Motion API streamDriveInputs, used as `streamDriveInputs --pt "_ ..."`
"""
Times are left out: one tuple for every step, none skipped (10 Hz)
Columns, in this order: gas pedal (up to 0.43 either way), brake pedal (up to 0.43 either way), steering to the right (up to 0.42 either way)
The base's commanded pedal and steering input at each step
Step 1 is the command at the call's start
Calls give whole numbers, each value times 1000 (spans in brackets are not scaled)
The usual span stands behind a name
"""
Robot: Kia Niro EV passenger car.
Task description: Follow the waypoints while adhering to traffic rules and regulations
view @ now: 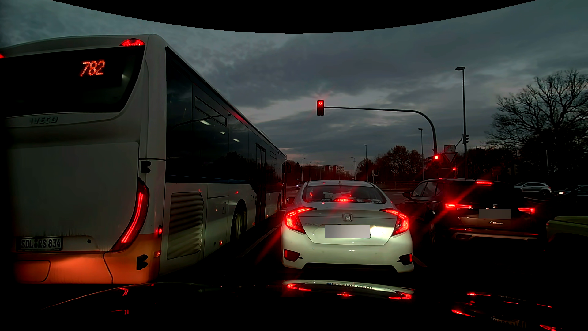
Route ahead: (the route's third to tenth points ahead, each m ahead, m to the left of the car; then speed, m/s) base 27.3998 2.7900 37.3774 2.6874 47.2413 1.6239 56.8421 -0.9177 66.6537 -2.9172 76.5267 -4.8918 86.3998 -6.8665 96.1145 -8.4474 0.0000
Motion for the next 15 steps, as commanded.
streamDriveInputs --pt "0 366 13" --pt "0 366 13" --pt "0 366 13" --pt "0 366 13" --pt "0 366 13" --pt "0 366 13" --pt "0 366 13" --pt "0 366 13" --pt "0 366 13" --pt "0 366 13" --pt "0 366 13" --pt "0 366 13" --pt "0 366 13" --pt "0 366 13" --pt "0 366 13"
